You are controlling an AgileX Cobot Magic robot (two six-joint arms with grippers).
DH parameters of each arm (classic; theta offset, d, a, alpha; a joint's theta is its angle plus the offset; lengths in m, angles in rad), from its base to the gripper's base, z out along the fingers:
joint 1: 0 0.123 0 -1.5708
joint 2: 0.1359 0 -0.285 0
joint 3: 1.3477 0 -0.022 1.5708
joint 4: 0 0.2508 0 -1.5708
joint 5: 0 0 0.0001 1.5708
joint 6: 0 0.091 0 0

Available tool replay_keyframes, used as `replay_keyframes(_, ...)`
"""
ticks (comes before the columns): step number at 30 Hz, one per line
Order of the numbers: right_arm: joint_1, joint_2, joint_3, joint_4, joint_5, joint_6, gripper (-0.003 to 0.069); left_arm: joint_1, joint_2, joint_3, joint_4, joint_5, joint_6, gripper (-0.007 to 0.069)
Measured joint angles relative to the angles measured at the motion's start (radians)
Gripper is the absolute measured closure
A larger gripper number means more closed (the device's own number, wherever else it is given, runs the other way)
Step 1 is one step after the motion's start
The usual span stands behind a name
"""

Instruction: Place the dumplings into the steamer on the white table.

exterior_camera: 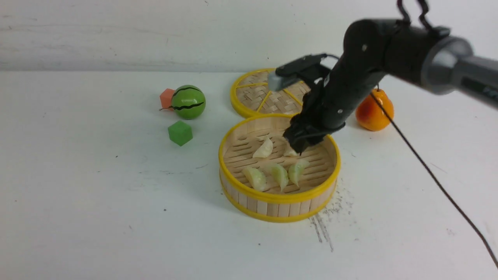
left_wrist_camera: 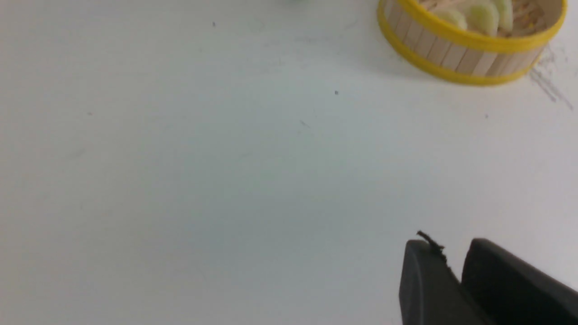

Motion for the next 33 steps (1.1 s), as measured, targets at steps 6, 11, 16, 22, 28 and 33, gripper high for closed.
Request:
replay_keyframes(6,0.0,-0.21,-0.005,0.004,0.123,-0.023,0.0655,0.0,-0.107,0.011,-0.003,-0.054,-0.016,0.0501)
replay_keyframes(11,0.0,-0.377,0.078,0.048,0.119,-0.066,0.0673,0.0,-0.208,0.053,-0.033,-0.089,-0.063,0.0498)
replay_keyframes(16,0.0,-0.566,0.295,0.15,-0.031,-0.16,0.0664,0.0,-0.217,0.124,-0.037,-0.132,-0.131,0.0494)
replay_keyframes(22,0.0,-0.803,0.576,0.355,-0.26,-0.372,0.0664,0.0,-0.217,0.188,-0.038,-0.152,-0.155,0.0488)
replay_keyframes(28,0.0,-1.064,0.799,0.563,-0.427,-0.553,0.0661,0.0,-0.217,0.209,-0.038,-0.158,-0.156,0.0482)
replay_keyframes(33,0.0,-1.186,0.891,0.614,-0.462,-0.574,0.0659,0.0,-0.217,0.209,-0.038,-0.161,-0.157,0.0479)
